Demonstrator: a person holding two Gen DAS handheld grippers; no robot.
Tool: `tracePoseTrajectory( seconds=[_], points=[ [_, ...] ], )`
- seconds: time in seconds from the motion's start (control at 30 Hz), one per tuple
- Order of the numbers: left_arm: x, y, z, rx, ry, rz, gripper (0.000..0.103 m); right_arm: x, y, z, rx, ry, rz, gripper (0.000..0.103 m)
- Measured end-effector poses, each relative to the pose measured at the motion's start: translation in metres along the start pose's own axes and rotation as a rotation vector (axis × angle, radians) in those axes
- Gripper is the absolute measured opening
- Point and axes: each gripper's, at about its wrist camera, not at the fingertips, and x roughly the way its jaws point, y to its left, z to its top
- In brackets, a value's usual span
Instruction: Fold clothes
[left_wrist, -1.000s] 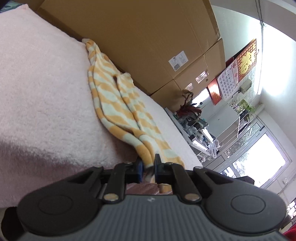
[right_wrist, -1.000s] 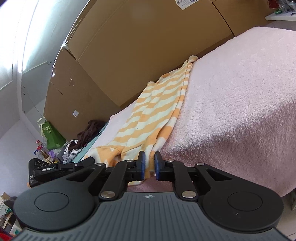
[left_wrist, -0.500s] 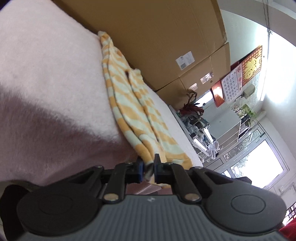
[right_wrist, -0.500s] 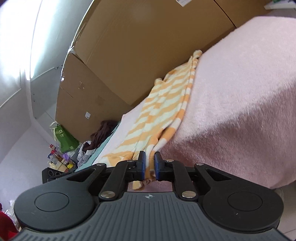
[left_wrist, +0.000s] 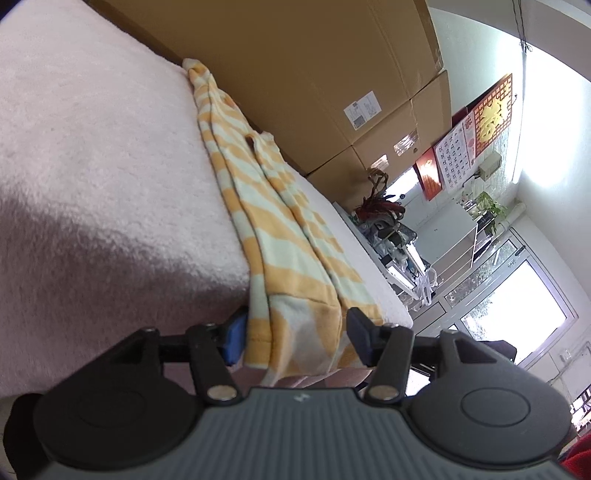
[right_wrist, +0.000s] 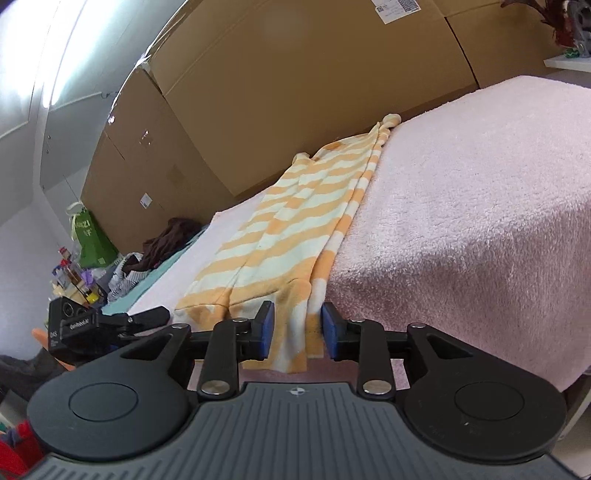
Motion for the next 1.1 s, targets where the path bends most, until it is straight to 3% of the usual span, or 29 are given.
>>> tracePoseTrajectory(
  seconds=[0.17,0.2,0.27,0.33,0.6,0.87,1.1],
  points=[
    [0.008,0.013,0.000,0.006,0.007,-0.045,0.059,0.011,-0.015,-0.003,-0.006,0.019,0.039,0.038],
    [0.008,0.013,-0.001,0.017,0.014,-0.057,0.056,0.011,-0.017,-0.005,0.000,0.024,0.056,0.038],
    [0.007,0.010,-0.003,0.041,0.029,-0.082,0.042,0.013,-0.021,-0.009,0.010,0.035,0.089,0.037],
    [0.006,0.003,-0.003,0.077,0.046,-0.076,0.004,0.011,-0.021,-0.011,0.020,0.040,0.116,0.016],
    [-0.005,-0.017,0.015,0.022,0.098,-0.112,0.005,-0.009,-0.012,0.010,0.027,0.054,0.227,0.013],
    [-0.002,-0.016,0.030,-0.176,-0.013,-0.171,0.004,-0.006,-0.020,0.034,0.182,0.000,0.374,0.013],
    [0.010,0.005,0.059,-0.319,-0.095,-0.146,0.005,0.015,-0.044,0.047,0.411,-0.071,0.434,0.013]
  ],
)
